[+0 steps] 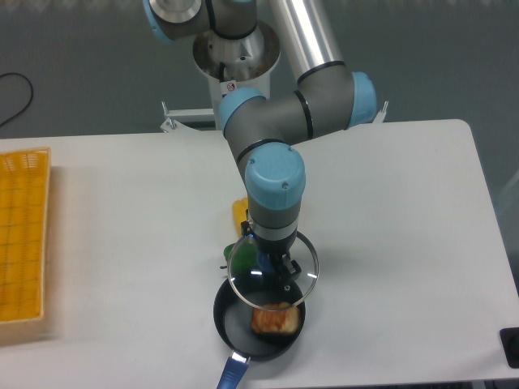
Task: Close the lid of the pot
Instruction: 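Position the lid over the saucepan rim and lower it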
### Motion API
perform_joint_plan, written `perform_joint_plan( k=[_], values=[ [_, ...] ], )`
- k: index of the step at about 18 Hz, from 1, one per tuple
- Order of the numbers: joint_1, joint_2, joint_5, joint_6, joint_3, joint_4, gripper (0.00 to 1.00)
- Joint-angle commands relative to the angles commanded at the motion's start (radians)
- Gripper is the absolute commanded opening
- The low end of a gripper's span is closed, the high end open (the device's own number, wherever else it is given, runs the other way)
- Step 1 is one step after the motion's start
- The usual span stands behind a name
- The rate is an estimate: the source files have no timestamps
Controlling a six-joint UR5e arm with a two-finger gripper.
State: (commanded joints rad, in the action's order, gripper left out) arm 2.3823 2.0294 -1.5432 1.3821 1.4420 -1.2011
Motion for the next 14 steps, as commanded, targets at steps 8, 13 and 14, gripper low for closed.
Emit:
perform_joint_plan(
  k=[8,13,14],
  values=[
    [-0.008,0.029,-0.002,-0.014,-0.049,0.000,0.49],
    [-0.012,0.054,-0.005,-0.015,-0.090,-0.032,0.49],
    [-0.014,0.058,-0.005,-0.017,-0.094,-0.034,0.49]
  ],
)
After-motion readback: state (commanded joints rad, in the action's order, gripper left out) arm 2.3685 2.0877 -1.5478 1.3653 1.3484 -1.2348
